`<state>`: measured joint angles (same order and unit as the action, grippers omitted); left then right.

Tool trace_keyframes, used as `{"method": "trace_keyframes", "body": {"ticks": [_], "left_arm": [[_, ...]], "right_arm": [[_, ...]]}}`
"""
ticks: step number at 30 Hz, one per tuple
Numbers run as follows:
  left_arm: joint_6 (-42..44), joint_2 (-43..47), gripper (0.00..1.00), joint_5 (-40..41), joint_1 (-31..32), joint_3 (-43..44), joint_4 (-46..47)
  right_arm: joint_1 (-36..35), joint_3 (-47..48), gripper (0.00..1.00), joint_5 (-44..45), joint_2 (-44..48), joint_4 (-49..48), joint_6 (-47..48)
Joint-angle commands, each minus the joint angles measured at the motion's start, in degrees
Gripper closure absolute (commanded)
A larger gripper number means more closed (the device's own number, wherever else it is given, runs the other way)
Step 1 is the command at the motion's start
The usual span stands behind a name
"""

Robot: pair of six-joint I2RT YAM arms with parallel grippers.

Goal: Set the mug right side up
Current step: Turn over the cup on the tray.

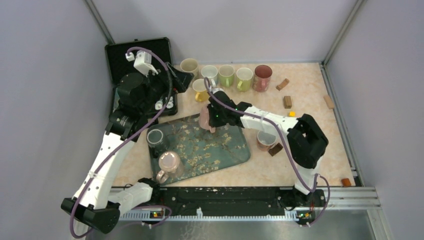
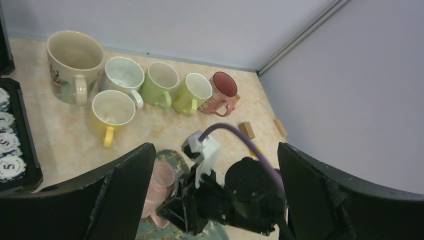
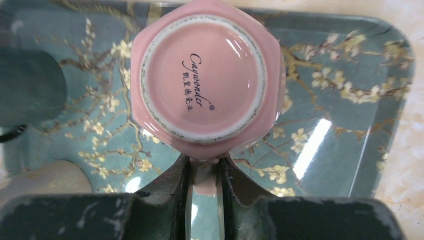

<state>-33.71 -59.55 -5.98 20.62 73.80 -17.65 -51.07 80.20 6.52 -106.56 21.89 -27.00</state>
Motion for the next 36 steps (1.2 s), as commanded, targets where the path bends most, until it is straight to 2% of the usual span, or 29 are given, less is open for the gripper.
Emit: {"method": "trace_keyframes", "body": {"ticks": [1, 13, 19, 30, 36], "left_arm": [[-2.86, -0.74, 0.01, -3.34, -0.15, -0.75, 4.86], [-12.24, -3.8, 0.01, -15.16, -0.24, -8.09, 15.38], [-17.76, -5.6, 0.02, -20.51, -0.25, -13.5, 24.22], [-27.34, -12.81, 0.1, -28.89, -0.33, -18.98, 39.24], [-30.31, -15.73, 0.14, -30.56, -0.34, -19.75, 44.09]], "right_arm": [[3.16, -0.18, 1.0, -5.35, 9.11, -10.33, -4.49], [15.73, -6.11, 1.0, -14.42, 21.11, -21.44, -14.05], [21.2, -8.95, 1.0, -20.83, 23.09, -31.38, -21.45], [22.16, -13.74, 1.0, -28.99, 23.13, -49.94, -32.61], [22.15, -15.72, 1.0, -29.75, 23.37, -53.7, -34.97]]}}
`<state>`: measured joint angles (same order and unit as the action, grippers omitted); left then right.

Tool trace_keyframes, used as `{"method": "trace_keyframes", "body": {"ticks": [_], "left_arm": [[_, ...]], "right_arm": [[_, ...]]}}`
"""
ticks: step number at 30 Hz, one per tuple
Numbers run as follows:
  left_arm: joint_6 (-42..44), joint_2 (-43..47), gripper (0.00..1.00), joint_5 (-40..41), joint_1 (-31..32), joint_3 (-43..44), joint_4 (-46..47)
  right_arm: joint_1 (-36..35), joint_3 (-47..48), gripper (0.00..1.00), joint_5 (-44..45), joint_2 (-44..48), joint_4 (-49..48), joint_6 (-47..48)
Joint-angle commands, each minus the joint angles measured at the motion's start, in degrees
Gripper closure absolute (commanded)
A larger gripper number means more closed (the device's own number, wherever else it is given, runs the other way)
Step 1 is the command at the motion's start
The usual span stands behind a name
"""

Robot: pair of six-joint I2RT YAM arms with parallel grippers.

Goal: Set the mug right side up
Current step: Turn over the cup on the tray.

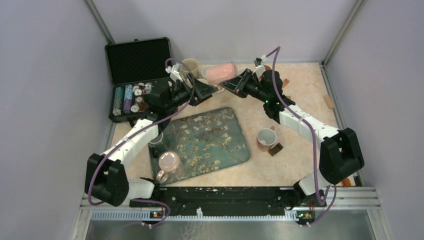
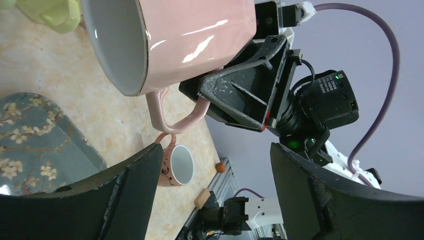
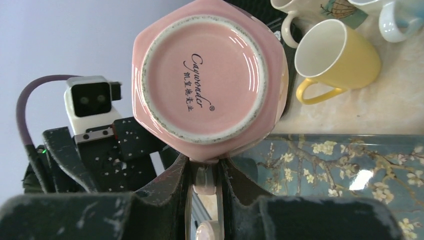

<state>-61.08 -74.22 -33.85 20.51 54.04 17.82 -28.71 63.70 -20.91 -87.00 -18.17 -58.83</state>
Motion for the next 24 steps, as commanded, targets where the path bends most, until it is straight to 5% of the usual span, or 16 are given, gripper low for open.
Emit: {"method": "trace_keyframes", "body": {"ticks": [1, 24], "left_arm": [[-3.42, -1.61, 0.15, -2.91, -0.22, 0.01, 9.48], [-18.9, -10.98, 0.44, -9.95, -0.17, -0.2, 31.34]], "right_arm": [[-0.21, 0.59, 1.0, -2.5, 3.81, -14.29, -3.54], [-0.29, -1.56, 1.0, -7.3, 0.67, -26.14, -10.5]]}}
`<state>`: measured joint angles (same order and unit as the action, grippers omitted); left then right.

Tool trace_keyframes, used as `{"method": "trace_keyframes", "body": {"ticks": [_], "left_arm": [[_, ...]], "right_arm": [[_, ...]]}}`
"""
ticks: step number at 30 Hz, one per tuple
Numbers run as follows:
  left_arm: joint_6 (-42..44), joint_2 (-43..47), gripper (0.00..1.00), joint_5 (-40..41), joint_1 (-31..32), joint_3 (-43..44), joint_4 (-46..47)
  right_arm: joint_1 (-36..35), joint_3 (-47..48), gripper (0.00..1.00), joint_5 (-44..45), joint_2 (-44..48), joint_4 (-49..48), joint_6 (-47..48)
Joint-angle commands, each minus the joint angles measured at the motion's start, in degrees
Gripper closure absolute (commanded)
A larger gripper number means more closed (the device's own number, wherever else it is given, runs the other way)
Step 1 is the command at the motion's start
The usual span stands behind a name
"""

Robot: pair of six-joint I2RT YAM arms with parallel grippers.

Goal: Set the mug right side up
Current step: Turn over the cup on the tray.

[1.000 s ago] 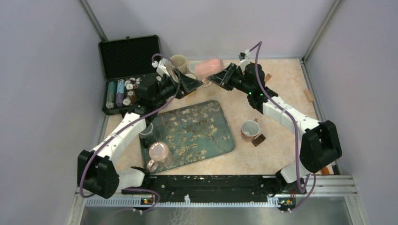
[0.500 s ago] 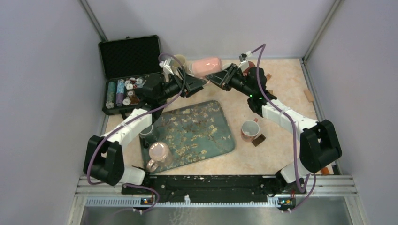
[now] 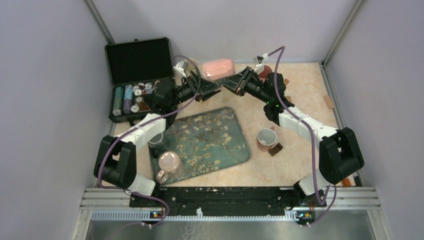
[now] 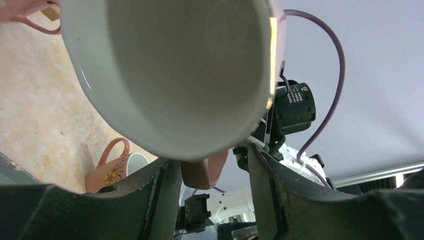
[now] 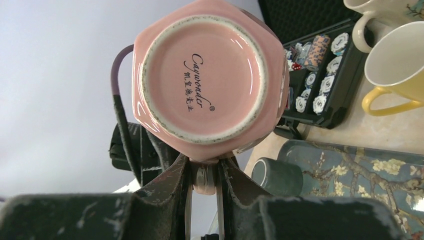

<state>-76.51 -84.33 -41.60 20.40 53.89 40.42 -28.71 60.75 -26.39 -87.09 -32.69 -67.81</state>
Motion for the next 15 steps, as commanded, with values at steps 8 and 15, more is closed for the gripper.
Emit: {"method": "trace_keyframes", "body": {"ticks": [8, 15], "left_arm": [[-5.84, -2.09, 0.58, -2.49, 0.15, -0.75, 12.98], [-6.48, -2.63, 0.84, -3.27, 0.37, -0.8, 14.33]], "right_arm": [[-0.32, 0.58, 1.0, -2.15, 0.39, -11.88, -1.62], [-0.36, -0.04, 1.0, -2.39, -0.12, -11.65, -1.27]]}}
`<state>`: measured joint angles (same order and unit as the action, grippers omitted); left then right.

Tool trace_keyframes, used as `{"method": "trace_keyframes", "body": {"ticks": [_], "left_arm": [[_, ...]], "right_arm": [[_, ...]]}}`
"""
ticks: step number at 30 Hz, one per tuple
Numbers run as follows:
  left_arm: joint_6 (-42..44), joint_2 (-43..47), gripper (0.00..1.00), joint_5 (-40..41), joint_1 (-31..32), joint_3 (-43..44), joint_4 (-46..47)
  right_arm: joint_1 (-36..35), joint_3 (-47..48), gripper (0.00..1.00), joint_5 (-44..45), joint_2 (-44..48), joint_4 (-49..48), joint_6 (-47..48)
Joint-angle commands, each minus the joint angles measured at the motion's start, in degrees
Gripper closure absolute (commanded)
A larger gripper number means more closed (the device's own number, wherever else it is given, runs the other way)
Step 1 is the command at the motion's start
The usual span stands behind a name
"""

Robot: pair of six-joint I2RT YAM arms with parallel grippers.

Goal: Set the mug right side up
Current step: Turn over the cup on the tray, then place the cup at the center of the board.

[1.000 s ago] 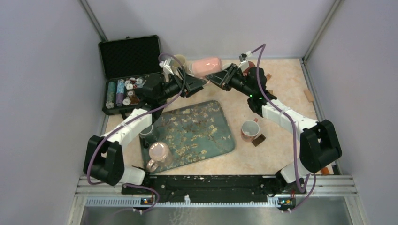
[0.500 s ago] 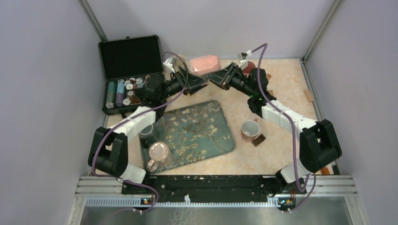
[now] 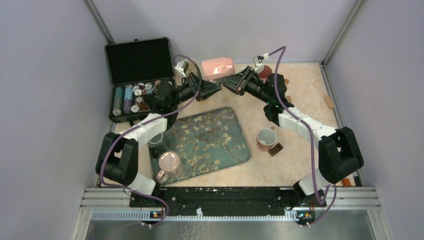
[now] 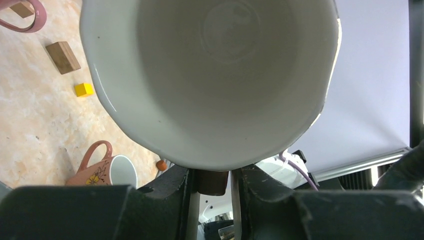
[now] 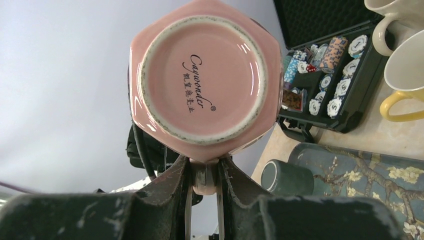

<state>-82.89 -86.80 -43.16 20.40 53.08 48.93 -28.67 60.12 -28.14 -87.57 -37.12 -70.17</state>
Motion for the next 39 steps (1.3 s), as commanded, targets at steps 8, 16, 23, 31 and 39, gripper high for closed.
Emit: {"method": "trace_keyframes", "body": {"ticks": [8, 16, 23, 31, 39], "left_arm": [[4.53, 1.04, 1.0, -1.44, 0.37, 0.97, 1.67], [12.44, 3.02, 1.0, 1.16, 0.37, 3.62, -6.8], [22.54, 3.23, 1.0, 4.24, 0.43, 8.04, -18.97], [35.9, -0.27, 1.0, 6.98, 1.93, 18.96, -38.52], [48.99, -7.94, 1.0, 13.74, 7.45, 32.72, -57.53]], "right_arm": [[-0.4, -0.53, 0.86, 1.12, 1.91, -1.76, 4.73], [-0.35, 1.89, 0.43, 6.55, 4.96, 17.12, 13.96], [-0.34, 0.55, 0.13, 12.25, 11.12, 29.97, 21.64], [-0.34, 3.01, 0.01, 24.67, 22.01, 46.92, 30.2], [-0.34, 4.98, 0.01, 34.48, 32.43, 52.28, 34.93]]}}
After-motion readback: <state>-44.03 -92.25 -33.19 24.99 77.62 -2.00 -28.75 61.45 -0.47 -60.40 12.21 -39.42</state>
